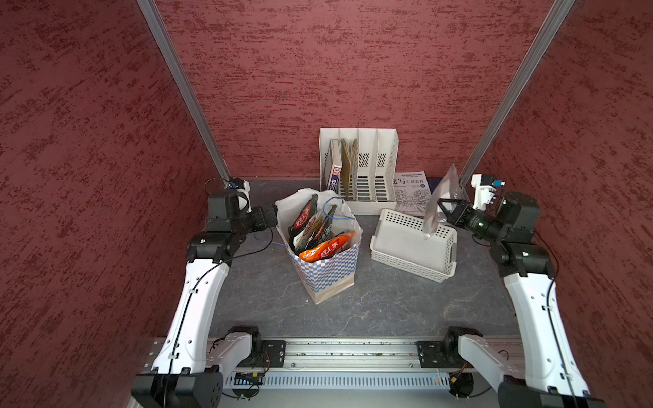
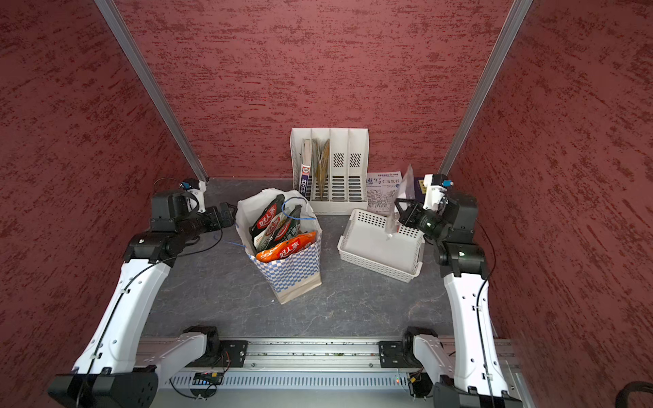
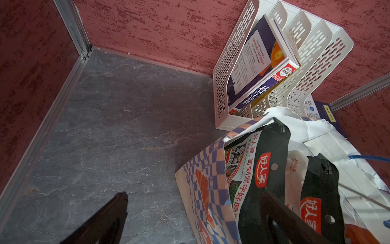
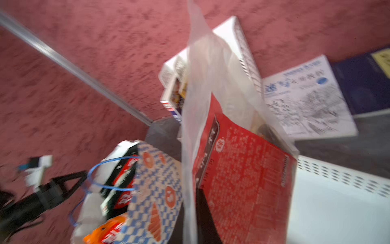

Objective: Place the condiment packets inside the bag
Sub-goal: Place the condiment packet in the paper bag.

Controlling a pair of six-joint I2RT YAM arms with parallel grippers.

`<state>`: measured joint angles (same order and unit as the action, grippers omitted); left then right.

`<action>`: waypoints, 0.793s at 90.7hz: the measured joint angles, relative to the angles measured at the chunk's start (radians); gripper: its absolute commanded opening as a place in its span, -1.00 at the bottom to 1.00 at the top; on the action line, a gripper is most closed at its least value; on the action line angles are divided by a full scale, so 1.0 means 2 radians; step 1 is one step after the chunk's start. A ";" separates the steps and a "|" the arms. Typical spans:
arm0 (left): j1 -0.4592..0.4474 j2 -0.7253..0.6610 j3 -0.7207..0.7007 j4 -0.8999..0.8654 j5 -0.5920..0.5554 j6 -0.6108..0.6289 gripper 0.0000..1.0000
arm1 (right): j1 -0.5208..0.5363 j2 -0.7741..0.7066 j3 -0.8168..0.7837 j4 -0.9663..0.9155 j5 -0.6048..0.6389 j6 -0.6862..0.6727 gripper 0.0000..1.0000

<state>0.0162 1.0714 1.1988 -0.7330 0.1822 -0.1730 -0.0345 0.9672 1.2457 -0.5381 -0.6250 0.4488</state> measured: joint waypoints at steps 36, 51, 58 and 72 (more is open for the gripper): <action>0.024 0.016 0.000 0.016 0.072 -0.037 0.80 | 0.305 0.145 0.222 0.088 0.038 0.069 -1.00; 0.032 0.013 -0.008 0.023 0.081 -0.044 0.58 | 0.378 0.237 0.286 0.126 0.068 0.083 -1.00; 0.034 0.010 -0.019 0.023 0.086 -0.046 0.49 | 0.399 0.274 0.304 0.142 0.081 0.093 -1.00; 0.035 -0.003 -0.034 0.023 0.092 -0.050 0.36 | 0.424 0.349 0.330 0.166 0.100 0.118 -1.00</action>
<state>0.0868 1.0657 1.1309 -0.6868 0.3656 -0.2733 0.8139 1.6646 1.9057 -0.2070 -0.4248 0.6842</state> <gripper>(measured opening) 0.700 0.053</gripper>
